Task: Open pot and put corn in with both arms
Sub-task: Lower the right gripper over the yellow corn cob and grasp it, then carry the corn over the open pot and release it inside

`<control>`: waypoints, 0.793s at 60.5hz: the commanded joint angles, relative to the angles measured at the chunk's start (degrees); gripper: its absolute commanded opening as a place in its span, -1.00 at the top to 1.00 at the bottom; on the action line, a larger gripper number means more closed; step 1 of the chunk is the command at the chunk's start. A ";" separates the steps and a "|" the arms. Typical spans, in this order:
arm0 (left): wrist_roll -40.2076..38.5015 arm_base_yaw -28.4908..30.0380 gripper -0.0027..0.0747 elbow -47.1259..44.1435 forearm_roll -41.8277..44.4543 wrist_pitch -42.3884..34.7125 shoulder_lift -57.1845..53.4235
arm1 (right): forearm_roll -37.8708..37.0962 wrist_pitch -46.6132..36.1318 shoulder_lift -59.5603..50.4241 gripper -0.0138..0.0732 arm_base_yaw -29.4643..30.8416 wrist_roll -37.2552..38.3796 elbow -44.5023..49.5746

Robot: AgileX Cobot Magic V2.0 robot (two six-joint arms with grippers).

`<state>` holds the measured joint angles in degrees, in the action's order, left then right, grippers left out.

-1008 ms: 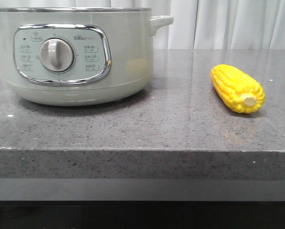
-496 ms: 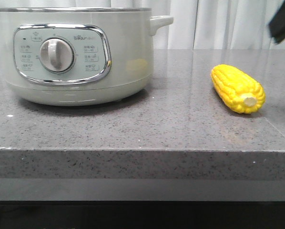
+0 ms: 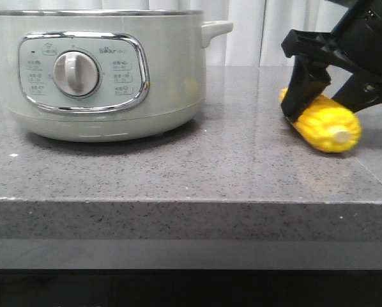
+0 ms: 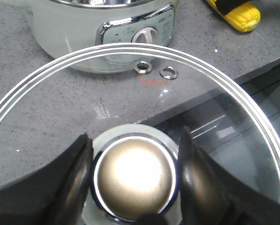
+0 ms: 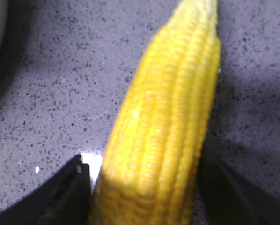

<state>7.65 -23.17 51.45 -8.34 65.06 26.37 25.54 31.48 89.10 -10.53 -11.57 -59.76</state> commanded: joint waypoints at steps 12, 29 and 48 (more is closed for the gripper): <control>-0.56 -0.35 0.55 1.87 -1.59 -6.62 0.35 | 1.16 -1.86 -3.94 0.19 -0.03 -1.16 -5.04; -0.56 -0.35 0.55 1.87 -1.59 -6.62 0.35 | 1.16 -0.83 -4.82 0.19 -3.42 -2.23 -20.77; -0.56 -0.35 0.55 1.87 -1.59 -6.62 0.35 | 1.16 0.67 8.04 0.19 -16.97 -3.34 -41.00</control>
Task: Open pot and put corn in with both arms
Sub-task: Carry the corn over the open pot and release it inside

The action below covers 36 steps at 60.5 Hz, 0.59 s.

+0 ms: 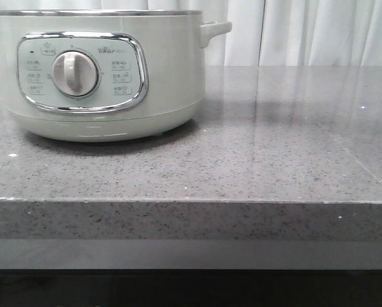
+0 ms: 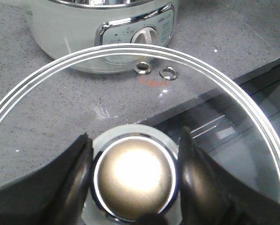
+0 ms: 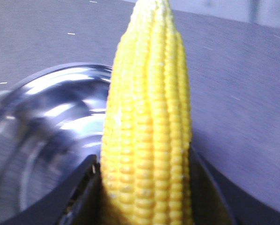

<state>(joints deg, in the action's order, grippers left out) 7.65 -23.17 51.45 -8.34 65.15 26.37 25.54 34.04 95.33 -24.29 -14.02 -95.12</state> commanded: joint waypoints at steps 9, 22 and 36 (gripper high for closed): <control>-0.56 -0.35 0.55 1.87 -1.59 -6.72 0.35 | 1.16 -1.13 8.49 0.18 -6.82 -0.90 -11.09; -0.56 -0.35 0.55 1.87 -1.59 -6.41 0.35 | 1.16 1.24 11.24 -0.32 -7.55 -0.85 -11.83; -0.56 -0.35 0.55 1.87 -1.59 -6.36 0.35 | 1.16 0.85 10.00 -0.61 -7.42 -0.85 -11.83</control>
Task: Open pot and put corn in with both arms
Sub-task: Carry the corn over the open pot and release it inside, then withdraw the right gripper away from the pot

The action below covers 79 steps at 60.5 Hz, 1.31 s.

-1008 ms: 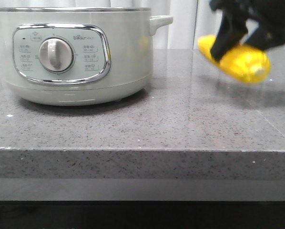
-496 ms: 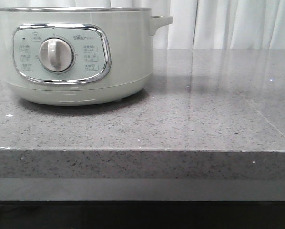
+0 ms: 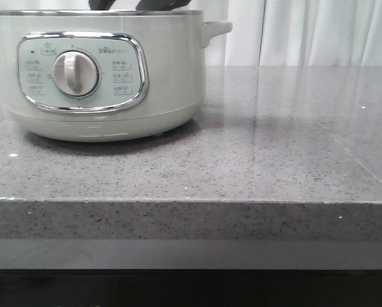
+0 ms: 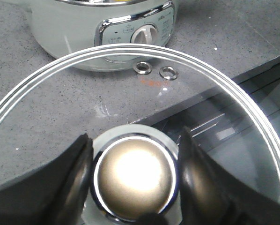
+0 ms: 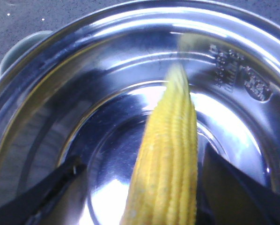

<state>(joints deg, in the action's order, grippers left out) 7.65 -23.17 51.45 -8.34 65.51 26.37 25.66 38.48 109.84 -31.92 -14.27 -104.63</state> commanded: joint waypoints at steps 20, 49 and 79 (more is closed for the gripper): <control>-0.56 -0.35 0.55 1.87 -1.59 -6.71 0.35 | 0.99 -3.33 -7.86 -0.26 1.72 -0.59 -2.32; -0.56 -0.35 0.55 1.87 -1.59 -6.71 0.35 | 0.52 3.91 -14.87 0.84 14.20 -0.59 -2.32; -0.56 -0.35 0.55 1.87 -1.59 -6.71 0.35 | -12.86 -14.51 -44.26 0.84 23.86 -0.65 35.60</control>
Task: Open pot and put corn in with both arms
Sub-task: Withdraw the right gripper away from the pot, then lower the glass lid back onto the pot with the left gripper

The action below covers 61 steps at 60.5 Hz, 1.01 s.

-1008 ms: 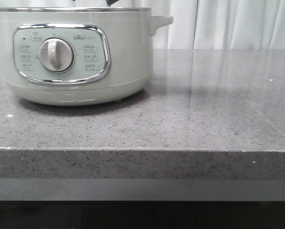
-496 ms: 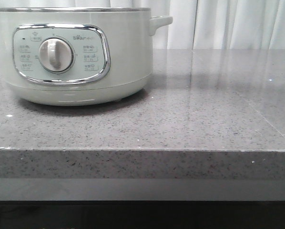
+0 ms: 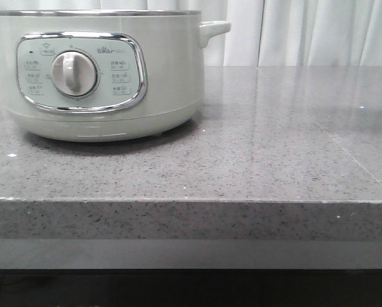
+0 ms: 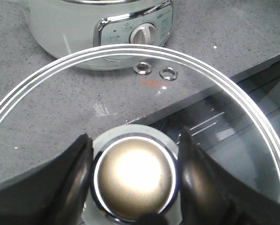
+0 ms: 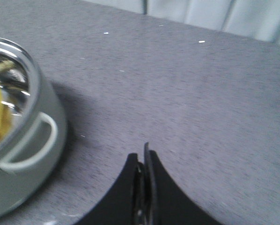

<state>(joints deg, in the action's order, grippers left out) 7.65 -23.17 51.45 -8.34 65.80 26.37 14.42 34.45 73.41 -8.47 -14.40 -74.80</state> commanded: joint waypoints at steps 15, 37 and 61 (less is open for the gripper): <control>-0.56 -0.35 0.55 1.87 -1.59 -7.11 0.35 | -1.63 -20.09 -26.94 0.84 0.40 -0.47 28.23; -0.34 -0.35 0.55 10.23 -0.65 -7.58 11.18 | -0.52 -19.19 -54.74 0.84 0.29 -0.47 50.72; 1.24 -0.35 0.55 41.88 1.59 -7.71 43.12 | -0.52 -19.02 -59.49 0.84 0.29 -0.47 52.07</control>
<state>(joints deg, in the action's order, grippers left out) 8.69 -23.17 86.23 -5.99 65.06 65.17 13.57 19.73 13.50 -8.45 -14.40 -21.26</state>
